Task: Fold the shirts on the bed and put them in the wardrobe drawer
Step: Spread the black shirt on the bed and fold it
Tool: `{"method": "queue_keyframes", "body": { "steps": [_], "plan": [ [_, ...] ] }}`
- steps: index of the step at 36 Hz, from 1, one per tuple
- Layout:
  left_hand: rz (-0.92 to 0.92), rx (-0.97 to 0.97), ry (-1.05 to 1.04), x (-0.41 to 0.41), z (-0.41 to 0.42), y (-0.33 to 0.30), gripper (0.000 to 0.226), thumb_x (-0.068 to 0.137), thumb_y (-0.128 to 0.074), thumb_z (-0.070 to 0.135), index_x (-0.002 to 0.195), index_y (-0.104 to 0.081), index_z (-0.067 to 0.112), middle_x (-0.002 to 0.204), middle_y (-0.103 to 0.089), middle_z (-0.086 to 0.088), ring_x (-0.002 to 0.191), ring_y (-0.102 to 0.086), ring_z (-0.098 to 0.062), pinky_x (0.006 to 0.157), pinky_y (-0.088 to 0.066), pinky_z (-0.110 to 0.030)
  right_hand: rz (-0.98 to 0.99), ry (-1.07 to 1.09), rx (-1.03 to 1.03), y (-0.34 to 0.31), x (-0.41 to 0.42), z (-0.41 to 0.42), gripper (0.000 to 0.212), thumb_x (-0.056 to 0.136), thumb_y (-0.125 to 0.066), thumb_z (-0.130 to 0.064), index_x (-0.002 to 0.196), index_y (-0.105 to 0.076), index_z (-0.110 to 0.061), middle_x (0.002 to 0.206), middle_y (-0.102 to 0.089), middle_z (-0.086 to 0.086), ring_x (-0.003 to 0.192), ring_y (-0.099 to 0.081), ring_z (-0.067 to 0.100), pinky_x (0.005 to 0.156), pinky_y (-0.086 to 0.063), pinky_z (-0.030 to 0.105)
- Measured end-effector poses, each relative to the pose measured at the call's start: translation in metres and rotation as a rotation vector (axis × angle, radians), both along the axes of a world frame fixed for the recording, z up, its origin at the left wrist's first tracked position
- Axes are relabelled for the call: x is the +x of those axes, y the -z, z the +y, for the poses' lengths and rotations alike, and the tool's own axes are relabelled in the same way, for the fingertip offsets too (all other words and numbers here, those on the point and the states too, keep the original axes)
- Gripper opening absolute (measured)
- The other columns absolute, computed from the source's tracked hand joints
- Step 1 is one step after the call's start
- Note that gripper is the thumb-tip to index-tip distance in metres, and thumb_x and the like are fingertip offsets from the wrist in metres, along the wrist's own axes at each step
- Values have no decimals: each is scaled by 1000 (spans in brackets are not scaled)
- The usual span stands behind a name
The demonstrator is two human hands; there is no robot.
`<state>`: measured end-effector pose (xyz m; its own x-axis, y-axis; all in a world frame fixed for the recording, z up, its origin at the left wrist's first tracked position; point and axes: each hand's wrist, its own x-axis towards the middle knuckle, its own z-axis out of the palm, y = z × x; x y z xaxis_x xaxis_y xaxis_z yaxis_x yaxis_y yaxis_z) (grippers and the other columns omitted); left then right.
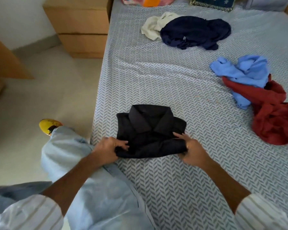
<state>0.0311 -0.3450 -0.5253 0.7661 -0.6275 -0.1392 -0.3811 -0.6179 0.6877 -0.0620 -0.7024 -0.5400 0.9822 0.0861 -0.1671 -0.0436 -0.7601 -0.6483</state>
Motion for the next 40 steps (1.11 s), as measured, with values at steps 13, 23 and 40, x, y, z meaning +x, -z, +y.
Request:
{"method": "queue_keyframes", "body": {
  "steps": [13, 23, 40],
  "plan": [
    [-153, -58, -340, -11, 4, -11, 20, 73, -66, 13, 89, -76, 21, 83, -64, 12, 77, -59, -5, 75, -47, -18, -99, 50, 139, 1, -48, 9, 39, 82, -65, -70, 78, -79, -34, 126, -64, -23, 137, -44, 2, 114, -30, 30],
    [496, -244, -924, 31, -21, -4, 17, 88, -76, 28, 87, -73, 12, 79, -74, -6, 63, -67, -14, 62, -55, -28, 200, 835, 354, -17, 40, 20, 43, 87, -75, -35, 124, -61, -19, 115, -66, -3, 105, -63, 14, 99, -50, 38],
    [496, -99, -1046, 83, -47, -8, 20, 82, -82, 27, 79, -66, 16, 82, -70, -4, 73, -67, -18, 66, -60, -34, 249, 808, 487, -21, 93, -1, 10, 90, -74, -19, 95, -69, -13, 95, -75, 6, 82, -70, 19, 61, -54, 31]
  ]
}}
